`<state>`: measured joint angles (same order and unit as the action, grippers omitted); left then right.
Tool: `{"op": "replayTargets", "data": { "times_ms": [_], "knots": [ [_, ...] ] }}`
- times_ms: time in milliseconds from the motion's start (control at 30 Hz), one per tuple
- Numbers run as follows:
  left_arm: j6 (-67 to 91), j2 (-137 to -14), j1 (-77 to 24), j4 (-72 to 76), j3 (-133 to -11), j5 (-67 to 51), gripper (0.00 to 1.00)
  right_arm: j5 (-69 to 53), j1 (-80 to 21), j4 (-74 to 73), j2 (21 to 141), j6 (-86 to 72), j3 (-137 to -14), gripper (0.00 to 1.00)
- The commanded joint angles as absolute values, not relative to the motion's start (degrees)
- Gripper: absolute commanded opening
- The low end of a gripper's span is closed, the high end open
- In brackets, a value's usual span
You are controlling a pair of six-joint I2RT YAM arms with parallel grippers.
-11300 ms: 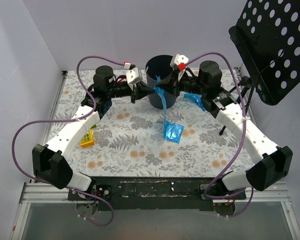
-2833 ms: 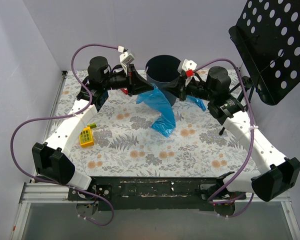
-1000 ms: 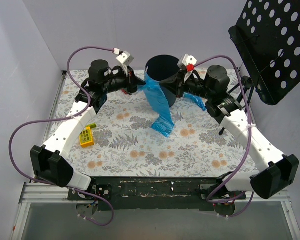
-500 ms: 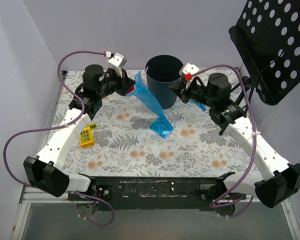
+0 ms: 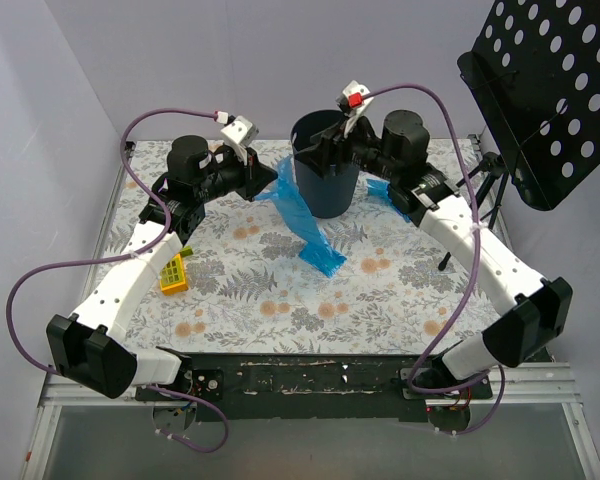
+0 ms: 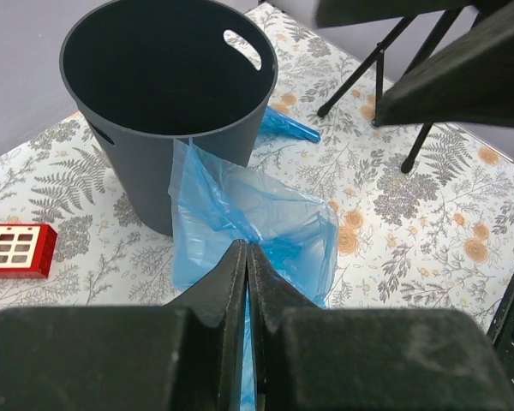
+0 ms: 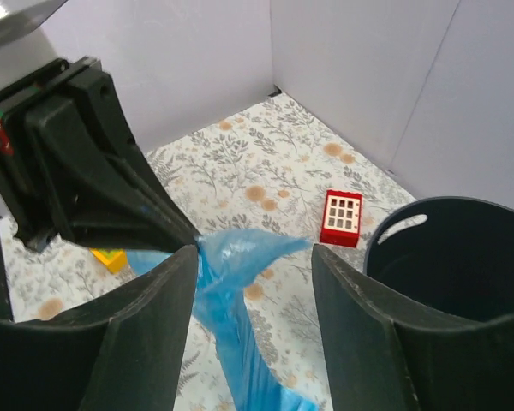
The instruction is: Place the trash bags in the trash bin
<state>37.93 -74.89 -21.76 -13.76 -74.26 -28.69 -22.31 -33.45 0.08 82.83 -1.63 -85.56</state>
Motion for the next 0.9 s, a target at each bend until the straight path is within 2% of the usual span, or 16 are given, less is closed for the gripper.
{"op": "replayTargets", "data": {
  "times_ms": [0,300,700,867],
  "knots": [
    [37.97,-73.39,-21.88,-11.87,-74.0,-30.5,0.0,-18.55,-36.29,1.85,86.74,-11.85,-91.31,0.65],
    [37.79,-73.39,-22.24,-11.87,-74.71,-29.88,0.0,-8.88,-39.46,-6.67,90.18,-12.31,-95.54,0.66],
    [37.53,-73.3,-22.41,-11.69,-74.71,-28.3,0.0,-5.45,-42.45,-10.46,87.89,-7.56,-90.44,0.6],
    [37.0,-72.86,-22.68,-11.51,-74.62,-27.69,0.0,-6.24,-42.8,-11.33,87.19,-5.98,-89.12,0.49]
  ]
}}
